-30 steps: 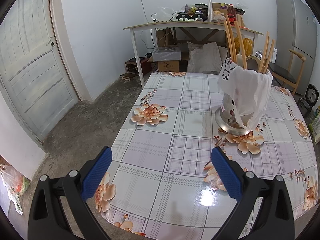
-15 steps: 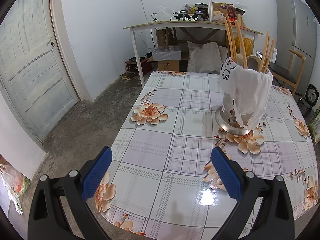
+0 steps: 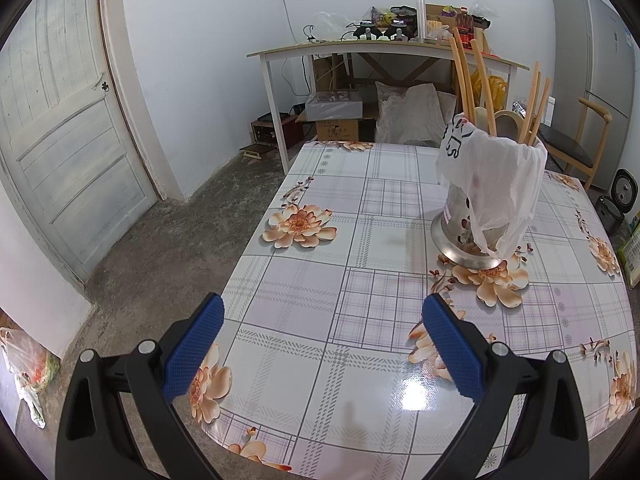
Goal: Organize utensils
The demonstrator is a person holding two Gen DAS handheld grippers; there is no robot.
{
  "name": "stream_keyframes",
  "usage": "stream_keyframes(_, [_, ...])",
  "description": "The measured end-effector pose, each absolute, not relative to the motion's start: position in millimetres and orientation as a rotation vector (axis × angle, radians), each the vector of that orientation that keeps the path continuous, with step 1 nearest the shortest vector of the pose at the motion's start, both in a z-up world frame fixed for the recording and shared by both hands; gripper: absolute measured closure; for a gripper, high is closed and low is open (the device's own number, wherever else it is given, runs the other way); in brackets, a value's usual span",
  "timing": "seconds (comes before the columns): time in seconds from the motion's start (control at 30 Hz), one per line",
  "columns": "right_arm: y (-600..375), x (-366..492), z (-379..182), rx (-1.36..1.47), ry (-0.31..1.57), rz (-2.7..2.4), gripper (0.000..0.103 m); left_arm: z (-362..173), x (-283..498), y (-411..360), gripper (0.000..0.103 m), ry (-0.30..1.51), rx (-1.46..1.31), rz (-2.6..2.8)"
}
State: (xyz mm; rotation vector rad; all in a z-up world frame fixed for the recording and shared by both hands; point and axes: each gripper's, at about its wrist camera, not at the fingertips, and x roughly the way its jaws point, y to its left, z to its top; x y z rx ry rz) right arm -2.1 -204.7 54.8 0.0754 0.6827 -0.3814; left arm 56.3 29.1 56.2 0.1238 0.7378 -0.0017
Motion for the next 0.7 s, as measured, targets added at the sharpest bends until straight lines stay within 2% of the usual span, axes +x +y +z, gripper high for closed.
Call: stream_keyframes(0.7, [-202.6, -1.8, 55.0, 0.076, 0.682, -0.382, 0.008, 52.7, 57.7, 32.2, 0.006, 0.746, 0.122, -0.006])
